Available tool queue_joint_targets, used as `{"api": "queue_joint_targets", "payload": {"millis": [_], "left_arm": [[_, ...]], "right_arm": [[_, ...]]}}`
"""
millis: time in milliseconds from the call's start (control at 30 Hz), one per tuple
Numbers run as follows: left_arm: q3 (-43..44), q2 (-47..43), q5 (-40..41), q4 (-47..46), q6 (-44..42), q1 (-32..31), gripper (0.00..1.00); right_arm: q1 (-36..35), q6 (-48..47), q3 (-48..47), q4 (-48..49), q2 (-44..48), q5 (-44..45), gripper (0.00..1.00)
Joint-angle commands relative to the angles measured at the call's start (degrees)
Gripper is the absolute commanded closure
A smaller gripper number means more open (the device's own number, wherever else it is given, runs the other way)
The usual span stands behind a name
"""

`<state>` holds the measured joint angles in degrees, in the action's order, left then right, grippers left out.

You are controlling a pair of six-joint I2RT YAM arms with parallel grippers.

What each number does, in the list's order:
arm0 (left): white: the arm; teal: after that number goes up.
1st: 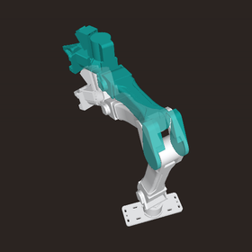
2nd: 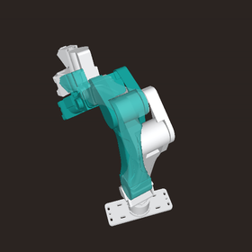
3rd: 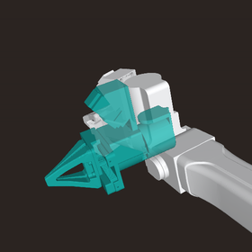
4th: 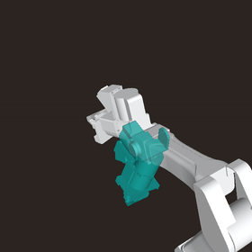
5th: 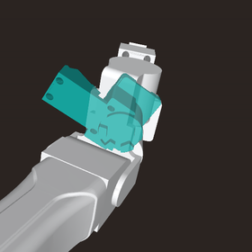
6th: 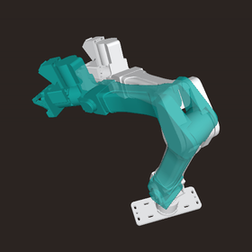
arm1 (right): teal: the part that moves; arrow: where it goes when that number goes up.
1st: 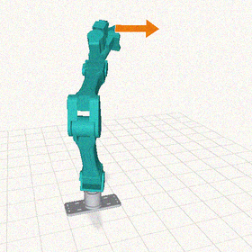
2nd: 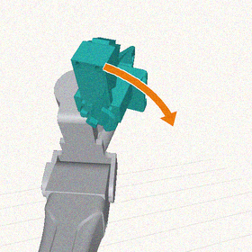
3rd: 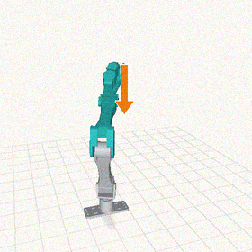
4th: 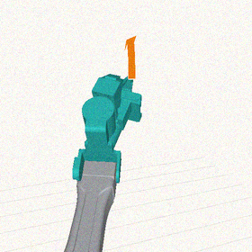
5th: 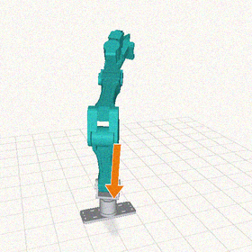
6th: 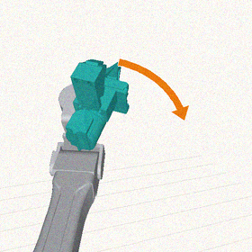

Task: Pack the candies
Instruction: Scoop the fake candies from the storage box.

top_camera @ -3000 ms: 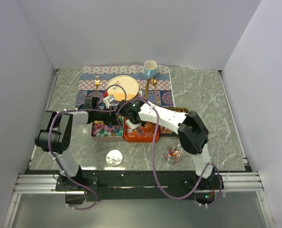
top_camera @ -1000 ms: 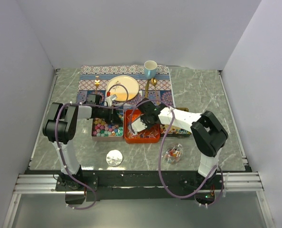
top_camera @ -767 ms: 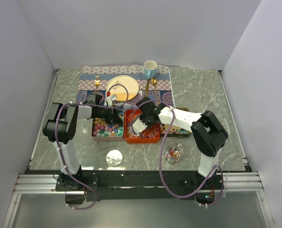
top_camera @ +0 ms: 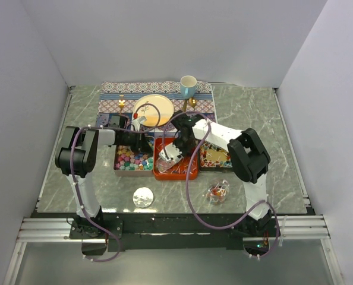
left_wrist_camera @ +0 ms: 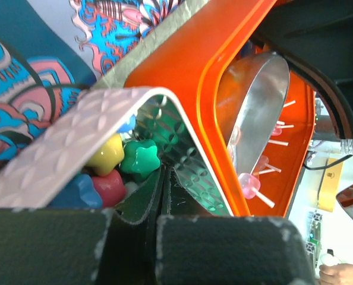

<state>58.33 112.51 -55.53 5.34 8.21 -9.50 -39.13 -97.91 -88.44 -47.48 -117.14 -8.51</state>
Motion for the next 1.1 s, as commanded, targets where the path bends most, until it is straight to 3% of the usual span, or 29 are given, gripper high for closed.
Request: {"api": "queue_joint_targets", "payload": {"millis": [0, 367, 767, 1067], "left_arm": [[3.1, 0.4, -1.2, -1.0, -0.9, -0.4, 0.99], [3.6, -1.2, -0.3, 2.9, -3.2, 0.1, 0.99], [12.1, 0.3, 0.3, 11.2, -6.2, 1.2, 0.99], [14.7, 1.1, 0.0, 13.9, -6.8, 1.2, 0.99]], "right_arm": [[0.8, 6.6, 4.3, 4.9, 1.6, -7.5, 1.0], [4.7, 13.5, -0.7, -0.2, 3.4, -20.9, 1.0], [8.0, 25.5, 15.0, 22.4, 14.0, -22.7, 1.0], [9.3, 29.7, 21.6, 26.7, 19.6, -23.5, 1.0]]}}
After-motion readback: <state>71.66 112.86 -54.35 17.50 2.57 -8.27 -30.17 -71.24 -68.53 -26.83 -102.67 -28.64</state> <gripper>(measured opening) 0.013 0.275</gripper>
